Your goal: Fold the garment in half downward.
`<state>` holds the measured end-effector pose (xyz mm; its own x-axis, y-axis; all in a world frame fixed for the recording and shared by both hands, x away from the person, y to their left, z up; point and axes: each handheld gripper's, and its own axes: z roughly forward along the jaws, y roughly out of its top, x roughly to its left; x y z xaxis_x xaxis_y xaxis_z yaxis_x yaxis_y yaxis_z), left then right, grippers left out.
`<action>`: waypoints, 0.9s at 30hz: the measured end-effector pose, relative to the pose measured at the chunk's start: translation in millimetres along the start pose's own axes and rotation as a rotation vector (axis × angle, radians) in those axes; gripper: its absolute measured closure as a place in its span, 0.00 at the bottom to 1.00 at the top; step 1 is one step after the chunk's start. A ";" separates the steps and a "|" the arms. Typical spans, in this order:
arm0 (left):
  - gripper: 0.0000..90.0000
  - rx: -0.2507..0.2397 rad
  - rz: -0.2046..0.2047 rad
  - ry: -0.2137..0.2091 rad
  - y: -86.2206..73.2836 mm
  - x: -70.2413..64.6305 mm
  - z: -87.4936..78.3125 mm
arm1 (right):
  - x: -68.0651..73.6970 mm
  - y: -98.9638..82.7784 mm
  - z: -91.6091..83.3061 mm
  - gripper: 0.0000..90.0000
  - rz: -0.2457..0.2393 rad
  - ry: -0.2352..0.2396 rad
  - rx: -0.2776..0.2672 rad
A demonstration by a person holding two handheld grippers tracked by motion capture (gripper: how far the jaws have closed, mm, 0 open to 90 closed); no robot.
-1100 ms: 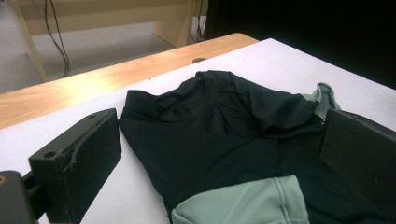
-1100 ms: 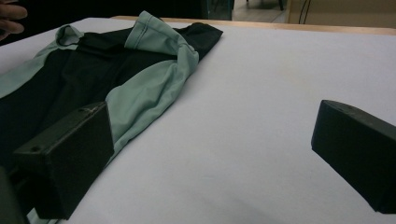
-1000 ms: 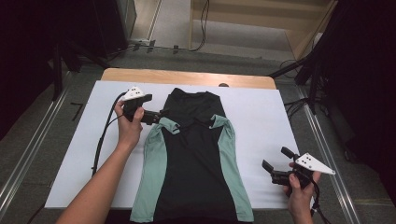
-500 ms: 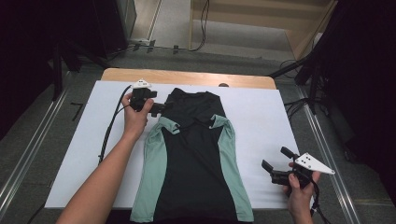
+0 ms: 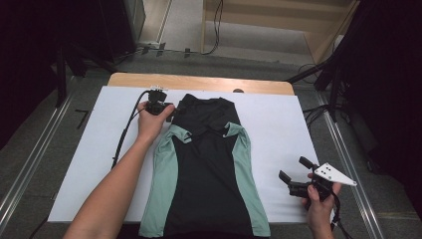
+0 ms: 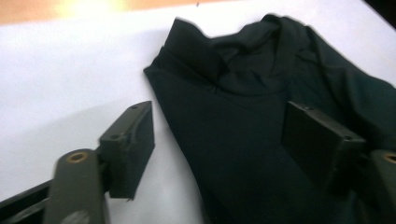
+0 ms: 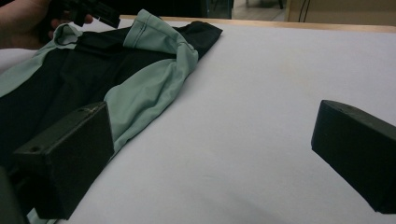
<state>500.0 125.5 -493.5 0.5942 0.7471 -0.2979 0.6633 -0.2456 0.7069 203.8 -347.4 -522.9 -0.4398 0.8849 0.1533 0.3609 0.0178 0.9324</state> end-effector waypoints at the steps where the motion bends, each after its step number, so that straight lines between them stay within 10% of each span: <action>1: 0.32 -0.004 -0.003 0.006 -0.3 -0.7 1.9 | 0.1 0.0 0.1 0.00 -0.001 -0.001 0.000; 15: 0.51 0.030 -0.048 0.039 -2.5 -3.5 11.7 | 0.1 0.0 0.9 0.00 -0.007 -0.001 0.000; 27: 0.92 0.082 -0.041 -0.017 0.2 -9.3 13.9 | 2.9 0.1 2.6 0.00 -0.022 -0.011 0.014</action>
<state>500.9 109.9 -499.6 0.5729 0.7470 -0.3373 0.7218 -0.2650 0.6394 204.7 -343.6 -523.2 -0.4386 0.8894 0.1287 0.3630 0.0443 0.9307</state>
